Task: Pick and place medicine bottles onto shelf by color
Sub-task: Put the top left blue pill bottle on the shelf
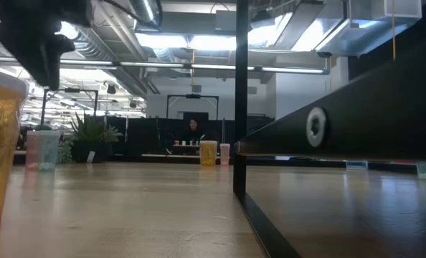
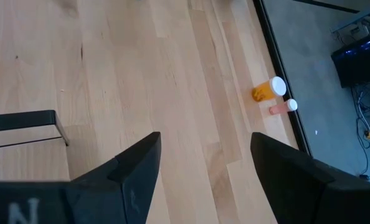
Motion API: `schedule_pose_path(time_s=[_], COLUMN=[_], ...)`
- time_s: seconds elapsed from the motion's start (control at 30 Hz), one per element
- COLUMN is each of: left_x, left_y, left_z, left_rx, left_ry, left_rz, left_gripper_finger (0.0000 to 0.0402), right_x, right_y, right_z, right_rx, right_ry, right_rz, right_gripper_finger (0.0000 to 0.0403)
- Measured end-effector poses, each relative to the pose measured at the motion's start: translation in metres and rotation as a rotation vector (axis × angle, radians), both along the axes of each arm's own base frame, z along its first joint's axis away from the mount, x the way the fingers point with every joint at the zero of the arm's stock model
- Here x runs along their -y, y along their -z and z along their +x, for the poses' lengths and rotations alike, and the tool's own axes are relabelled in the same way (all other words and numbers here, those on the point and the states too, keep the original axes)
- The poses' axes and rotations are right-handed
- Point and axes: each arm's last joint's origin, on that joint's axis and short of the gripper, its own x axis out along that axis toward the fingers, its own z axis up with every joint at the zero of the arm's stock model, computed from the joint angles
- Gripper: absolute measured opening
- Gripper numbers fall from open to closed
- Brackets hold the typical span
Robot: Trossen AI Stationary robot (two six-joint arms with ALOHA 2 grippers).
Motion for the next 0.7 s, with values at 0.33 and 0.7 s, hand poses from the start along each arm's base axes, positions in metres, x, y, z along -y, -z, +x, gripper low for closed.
schedule_pose_path(time_s=[0.33, 0.7], left_x=[0.0, -0.018], left_y=[0.014, 0.016], left_z=[0.012, 0.018], left_rx=[-0.117, -0.134], left_ry=[0.096, -0.03], left_rz=[0.063, 0.028], left_gripper_finger=[0.0139, 0.0139], right_x=[0.0, 0.0], right_y=[0.0, 0.0], right_z=[0.0, 0.0], right_rx=[-0.011, -0.027], right_ry=[-0.015, -0.036], right_rz=[-0.012, -0.011], right_gripper_finger=[0.025, 0.025])
